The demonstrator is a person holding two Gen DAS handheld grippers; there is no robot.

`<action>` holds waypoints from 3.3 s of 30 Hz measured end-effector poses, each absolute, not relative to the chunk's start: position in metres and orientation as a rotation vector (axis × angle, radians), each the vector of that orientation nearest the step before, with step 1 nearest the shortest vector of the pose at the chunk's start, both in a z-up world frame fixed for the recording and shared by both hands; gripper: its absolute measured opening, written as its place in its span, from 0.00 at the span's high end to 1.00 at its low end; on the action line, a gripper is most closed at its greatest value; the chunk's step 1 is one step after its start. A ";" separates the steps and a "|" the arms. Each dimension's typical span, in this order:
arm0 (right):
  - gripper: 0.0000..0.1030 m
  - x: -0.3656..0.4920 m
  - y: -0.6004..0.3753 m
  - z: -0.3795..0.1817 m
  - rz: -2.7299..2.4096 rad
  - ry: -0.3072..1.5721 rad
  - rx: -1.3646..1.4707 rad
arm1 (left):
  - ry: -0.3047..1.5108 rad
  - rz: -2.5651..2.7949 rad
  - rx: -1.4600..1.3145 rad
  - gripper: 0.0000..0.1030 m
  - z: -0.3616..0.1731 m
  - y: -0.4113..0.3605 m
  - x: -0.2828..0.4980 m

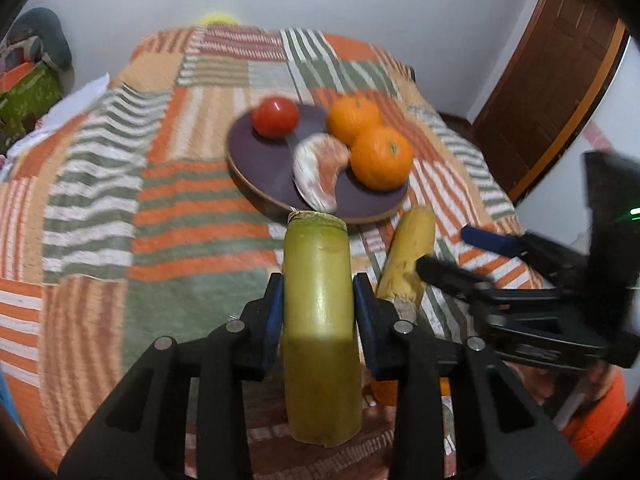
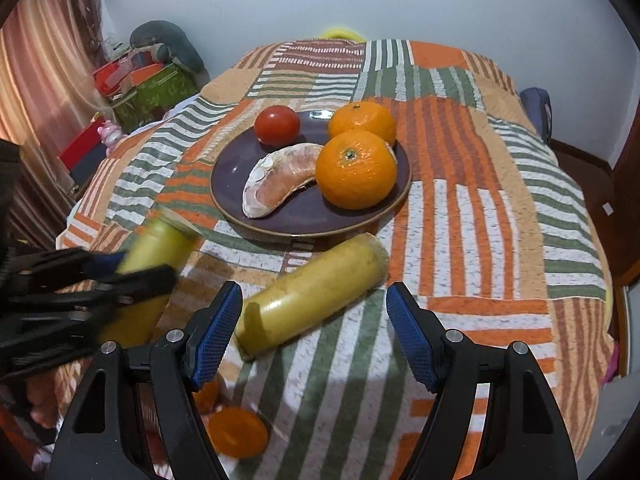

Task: Organize fruits
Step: 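Grasp the pale green cylindrical vegetable with the left gripper while the right grasps the yellow one, then lift both cylindrical vegetables and lower them upright onto the purple plate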

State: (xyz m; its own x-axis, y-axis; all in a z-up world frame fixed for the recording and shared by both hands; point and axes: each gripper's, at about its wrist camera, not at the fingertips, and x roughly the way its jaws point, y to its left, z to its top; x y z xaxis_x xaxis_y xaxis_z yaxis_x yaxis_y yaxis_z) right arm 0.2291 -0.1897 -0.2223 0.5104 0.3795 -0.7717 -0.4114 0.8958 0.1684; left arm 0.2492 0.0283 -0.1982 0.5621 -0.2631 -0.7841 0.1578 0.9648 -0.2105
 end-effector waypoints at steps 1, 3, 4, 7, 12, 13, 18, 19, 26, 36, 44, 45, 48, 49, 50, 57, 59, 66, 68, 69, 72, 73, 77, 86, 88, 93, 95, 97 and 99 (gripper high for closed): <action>0.30 0.232 -0.187 -0.225 0.472 0.930 -0.036 | 0.924 -0.243 -0.124 0.67 -0.193 0.033 0.247; 0.30 0.236 -0.183 -0.232 0.467 0.951 -0.034 | 0.902 -0.238 -0.131 0.67 -0.186 0.039 0.245; 0.30 0.238 -0.179 -0.236 0.469 0.964 -0.030 | 0.892 -0.233 -0.134 0.67 -0.183 0.042 0.244; 0.23 0.240 -0.172 -0.243 0.459 0.981 -0.023 | 0.881 -0.219 -0.136 0.67 -0.178 0.049 0.243; 0.22 0.243 -0.167 -0.250 0.470 1.014 -0.034 | 0.883 -0.199 -0.129 0.67 -0.179 0.054 0.238; 0.23 0.244 -0.169 -0.250 0.481 1.025 -0.019 | 0.885 -0.199 -0.132 0.67 -0.180 0.055 0.235; 0.44 0.232 -0.184 -0.245 0.532 1.023 -0.028 | 0.892 -0.191 -0.114 0.67 -0.181 0.053 0.231; 0.47 0.228 -0.188 -0.243 0.536 1.017 -0.043 | 0.891 -0.188 -0.109 0.67 -0.181 0.053 0.230; 0.65 0.212 -0.216 -0.241 0.507 1.021 -0.126 | 0.887 -0.185 -0.119 0.67 -0.180 0.053 0.228; 0.63 0.244 -0.213 -0.235 0.451 0.989 -0.067 | 0.894 -0.184 -0.116 0.67 -0.181 0.053 0.234; 0.65 0.257 -0.209 -0.251 0.464 1.011 0.014 | 0.890 -0.183 -0.125 0.67 -0.181 0.053 0.238; 0.65 0.254 -0.209 -0.249 0.463 0.997 0.010 | 0.887 -0.182 -0.124 0.67 -0.180 0.053 0.237; 0.66 0.245 -0.210 -0.237 0.466 0.946 -0.013 | 0.876 -0.179 -0.121 0.67 -0.175 0.053 0.237; 0.66 0.241 -0.211 -0.230 0.470 0.927 -0.020 | 0.871 -0.177 -0.123 0.67 -0.173 0.053 0.237; 0.66 0.239 -0.212 -0.224 0.474 0.910 -0.023 | 0.867 -0.176 -0.125 0.67 -0.171 0.053 0.236; 0.66 0.230 -0.216 -0.192 0.490 0.811 -0.028 | 0.834 -0.168 -0.140 0.67 -0.158 0.057 0.236; 0.66 0.230 -0.214 -0.185 0.497 0.791 -0.021 | 0.825 -0.166 -0.139 0.67 -0.154 0.057 0.236; 0.66 0.232 -0.204 -0.167 0.520 0.739 -0.027 | 0.796 -0.166 -0.143 0.67 -0.144 0.058 0.243; 0.66 0.235 -0.201 -0.165 0.526 0.732 -0.034 | 0.787 -0.168 -0.148 0.67 -0.141 0.058 0.247; 0.66 0.238 -0.199 -0.165 0.529 0.731 -0.035 | 0.783 -0.170 -0.149 0.67 -0.140 0.058 0.250; 0.66 0.245 -0.194 -0.165 0.540 0.728 -0.036 | 0.779 -0.171 -0.143 0.67 -0.141 0.057 0.260; 0.66 0.245 -0.192 -0.165 0.543 0.728 -0.037 | 0.780 -0.172 -0.141 0.67 -0.141 0.056 0.264; 0.66 0.255 -0.181 -0.169 0.560 0.738 -0.052 | 0.792 -0.174 -0.119 0.67 -0.146 0.051 0.281; 0.66 0.283 -0.158 -0.188 0.608 0.781 -0.070 | 0.828 -0.199 -0.124 0.67 -0.162 0.047 0.323; 0.66 0.291 -0.156 -0.192 0.600 0.782 -0.070 | 0.834 -0.192 -0.118 0.67 -0.166 0.047 0.332; 0.66 0.310 -0.158 -0.198 0.614 0.797 -0.014 | 0.835 -0.196 -0.134 0.67 -0.173 0.051 0.352; 0.66 0.316 -0.155 -0.198 0.620 0.798 -0.005 | 0.834 -0.201 -0.131 0.67 -0.175 0.051 0.360; 0.66 0.321 -0.152 -0.199 0.624 0.801 -0.011 | 0.832 -0.205 -0.122 0.67 -0.177 0.049 0.364; 0.66 0.322 -0.149 -0.200 0.627 0.800 -0.017 | 0.830 -0.209 -0.119 0.67 -0.179 0.048 0.369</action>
State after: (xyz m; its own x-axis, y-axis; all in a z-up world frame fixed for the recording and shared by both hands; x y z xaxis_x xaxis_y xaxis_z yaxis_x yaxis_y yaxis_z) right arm 0.3225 -0.1485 -0.2002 0.5269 0.5181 -0.6737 -0.5303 0.8199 0.2159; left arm 0.3689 0.0477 -0.1789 0.6557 -0.2308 -0.7189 0.1377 0.9727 -0.1867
